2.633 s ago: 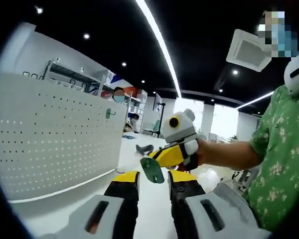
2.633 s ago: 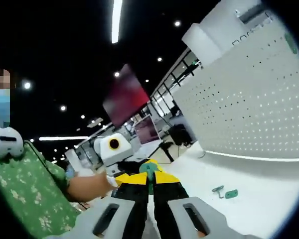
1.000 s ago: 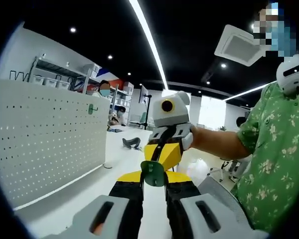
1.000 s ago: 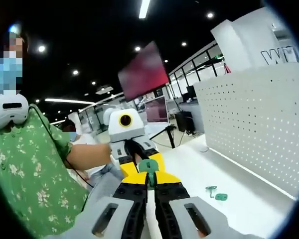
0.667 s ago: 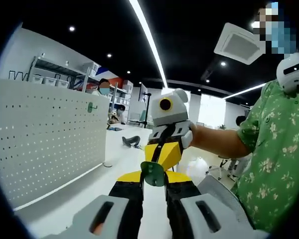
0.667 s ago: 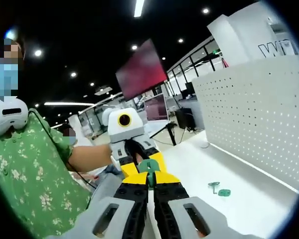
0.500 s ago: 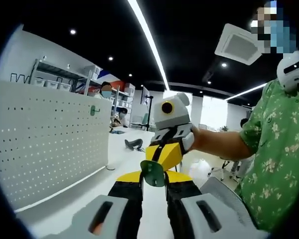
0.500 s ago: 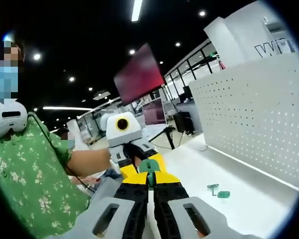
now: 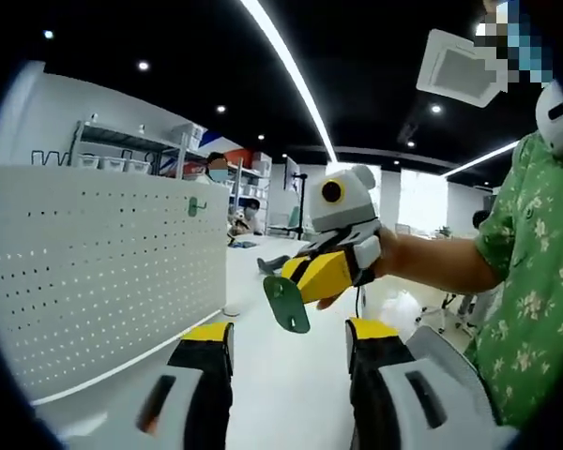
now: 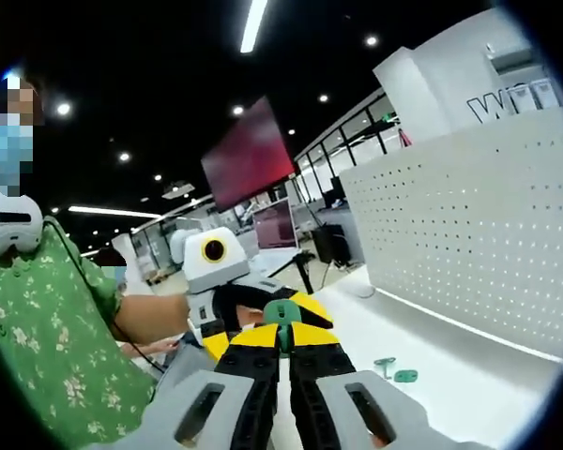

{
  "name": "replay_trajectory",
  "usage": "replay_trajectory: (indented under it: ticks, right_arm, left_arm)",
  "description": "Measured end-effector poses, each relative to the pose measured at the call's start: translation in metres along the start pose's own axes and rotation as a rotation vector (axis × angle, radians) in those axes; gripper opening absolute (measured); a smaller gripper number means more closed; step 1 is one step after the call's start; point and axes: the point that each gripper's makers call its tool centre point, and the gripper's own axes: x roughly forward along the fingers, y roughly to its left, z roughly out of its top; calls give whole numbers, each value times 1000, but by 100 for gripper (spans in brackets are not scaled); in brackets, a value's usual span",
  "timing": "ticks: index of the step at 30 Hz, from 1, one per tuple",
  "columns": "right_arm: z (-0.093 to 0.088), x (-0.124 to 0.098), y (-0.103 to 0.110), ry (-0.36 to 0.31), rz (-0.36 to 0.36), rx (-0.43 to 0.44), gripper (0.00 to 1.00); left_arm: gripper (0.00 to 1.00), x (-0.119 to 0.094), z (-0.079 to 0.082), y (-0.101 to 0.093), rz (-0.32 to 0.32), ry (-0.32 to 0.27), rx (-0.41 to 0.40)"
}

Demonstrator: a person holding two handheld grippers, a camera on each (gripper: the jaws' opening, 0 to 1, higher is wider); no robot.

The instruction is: Insert the hook assembly into the mounting plate slot until the hook locks in place.

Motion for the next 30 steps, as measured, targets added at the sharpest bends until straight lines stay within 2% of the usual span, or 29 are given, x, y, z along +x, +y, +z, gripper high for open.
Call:
replay_trajectory:
  ticks: [4,10,19,21,26,27,30]
  right_arm:
    - [3,-1,-4,-16,-23,-3,1]
    - [13,-7,-11,-57,-67,-3,1]
    - [23,-14,-23,-112,-165,-10,1]
    - [26,-17,-27,-123,-208,-25,1]
    - [30,-21,-33,-148,-264,-42,1]
    - [32,-24,-39,-154,-310,-59,1]
    - [34,-30,-45,-150,-389,-103,1]
  left_arm:
    - [58,0,2,4,46,-4,20]
    - [65,-5,14,16,126,-57,7]
    - [73,-11,18,23,195,-87,3]
    - [74,-13,19,24,208,-98,-6]
    - [76,-16,21,27,222,-112,-13]
    - [76,-16,21,27,225,-115,-12]
    - [77,-18,23,28,235,-125,-15]
